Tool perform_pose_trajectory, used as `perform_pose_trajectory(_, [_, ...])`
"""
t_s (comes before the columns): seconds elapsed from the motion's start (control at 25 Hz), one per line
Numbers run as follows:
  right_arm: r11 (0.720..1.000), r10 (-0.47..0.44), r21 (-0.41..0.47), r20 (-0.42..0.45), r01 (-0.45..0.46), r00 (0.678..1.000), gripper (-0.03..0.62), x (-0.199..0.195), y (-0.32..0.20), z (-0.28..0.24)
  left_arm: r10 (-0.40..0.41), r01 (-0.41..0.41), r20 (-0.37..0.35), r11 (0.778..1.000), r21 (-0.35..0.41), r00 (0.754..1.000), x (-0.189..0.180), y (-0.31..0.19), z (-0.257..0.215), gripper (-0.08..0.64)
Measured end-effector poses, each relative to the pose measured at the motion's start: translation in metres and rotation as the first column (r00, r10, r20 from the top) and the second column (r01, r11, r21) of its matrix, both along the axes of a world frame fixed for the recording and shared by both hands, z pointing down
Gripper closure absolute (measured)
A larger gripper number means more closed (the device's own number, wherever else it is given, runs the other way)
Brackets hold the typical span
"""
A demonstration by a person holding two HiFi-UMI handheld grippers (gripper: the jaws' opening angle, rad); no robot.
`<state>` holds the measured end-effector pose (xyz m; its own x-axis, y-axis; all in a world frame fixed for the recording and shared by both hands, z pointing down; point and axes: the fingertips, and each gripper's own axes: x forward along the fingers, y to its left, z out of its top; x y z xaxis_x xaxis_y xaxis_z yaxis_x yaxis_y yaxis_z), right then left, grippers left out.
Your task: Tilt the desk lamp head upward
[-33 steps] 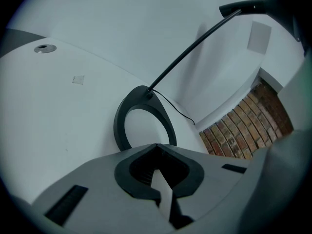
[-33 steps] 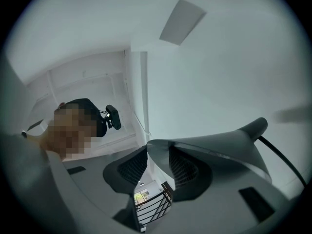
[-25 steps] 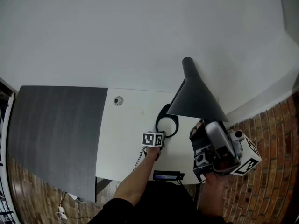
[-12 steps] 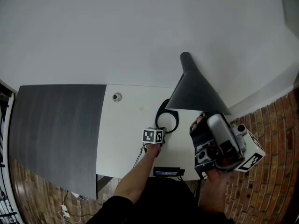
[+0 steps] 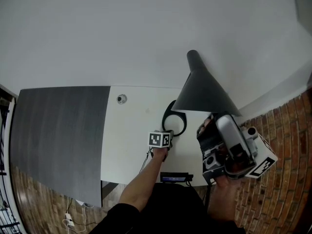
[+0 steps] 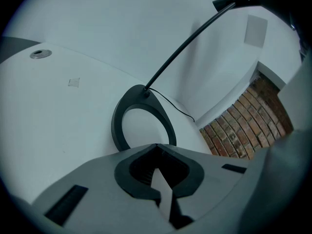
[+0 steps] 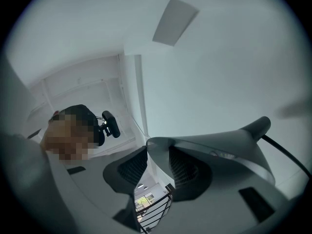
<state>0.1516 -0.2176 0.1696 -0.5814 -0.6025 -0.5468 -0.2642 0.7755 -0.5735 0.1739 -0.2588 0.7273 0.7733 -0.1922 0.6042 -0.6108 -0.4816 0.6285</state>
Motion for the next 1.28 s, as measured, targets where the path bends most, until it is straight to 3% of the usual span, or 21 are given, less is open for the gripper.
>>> perform_pose_trajectory(0.36, [1.0, -0.012, -0.025, 0.035, 0.013, 0.999, 0.449, 0.003, 0.0016, 0.0055, 0.0, 0.0, 0.004, 1.0, 0.0, 1.0, 0.001, 0.0018, 0.0025, 0.549])
perform_pose_trajectory(1.28, [1.0, 0.009, -0.011, 0.026, -0.009, 1.0, 0.449, 0.0012, 0.0046, 0.0043, 0.005, -0.006, 0.01, 1.0, 0.018, 1.0, 0.0059, -0.0003, 0.0016, 0.548])
